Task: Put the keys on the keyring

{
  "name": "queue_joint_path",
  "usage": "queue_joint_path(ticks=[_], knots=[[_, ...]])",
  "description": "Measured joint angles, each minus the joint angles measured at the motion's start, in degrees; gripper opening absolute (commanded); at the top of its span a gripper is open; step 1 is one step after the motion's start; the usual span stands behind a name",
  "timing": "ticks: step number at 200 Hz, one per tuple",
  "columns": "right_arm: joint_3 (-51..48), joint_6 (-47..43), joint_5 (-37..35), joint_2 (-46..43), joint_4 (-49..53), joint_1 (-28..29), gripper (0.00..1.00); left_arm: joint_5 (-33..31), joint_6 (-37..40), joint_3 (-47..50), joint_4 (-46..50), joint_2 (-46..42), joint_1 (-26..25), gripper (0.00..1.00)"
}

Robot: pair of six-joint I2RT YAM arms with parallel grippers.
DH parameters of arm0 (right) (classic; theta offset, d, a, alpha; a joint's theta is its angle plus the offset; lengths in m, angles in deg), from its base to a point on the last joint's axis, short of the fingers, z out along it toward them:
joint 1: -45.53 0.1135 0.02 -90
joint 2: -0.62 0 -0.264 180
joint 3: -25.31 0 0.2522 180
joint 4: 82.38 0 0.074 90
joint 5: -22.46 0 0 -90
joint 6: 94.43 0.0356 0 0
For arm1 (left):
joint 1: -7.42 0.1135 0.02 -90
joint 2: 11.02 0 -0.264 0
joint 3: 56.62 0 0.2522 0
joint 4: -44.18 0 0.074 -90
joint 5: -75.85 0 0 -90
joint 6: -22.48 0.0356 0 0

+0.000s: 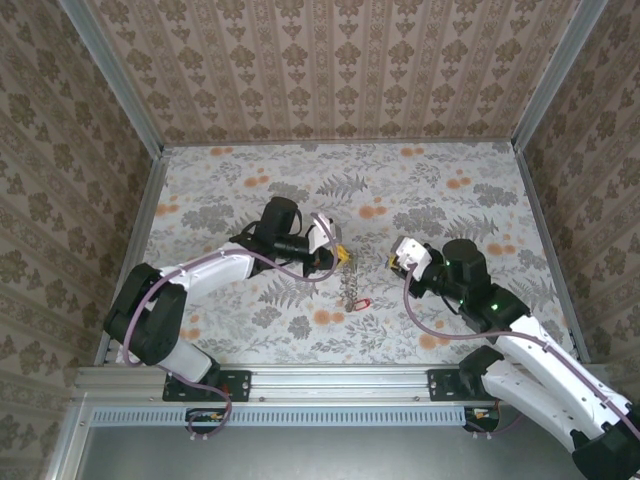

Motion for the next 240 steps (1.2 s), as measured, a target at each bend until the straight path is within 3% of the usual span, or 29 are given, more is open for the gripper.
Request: queue_joint_path(ticks=[120,240], knots=[[3.06,-2.78,9.33,8.31,-2.16,0.02,0.0,-0.44,-1.31,0.15,-2.67,-2.23,-0.68,0.0],[5.75,1.36,9.79,15.69,-8.33,1.49,0.0,-2.25,-2.75,0.55,-3.89,-2.23,-0.94,0.0]])
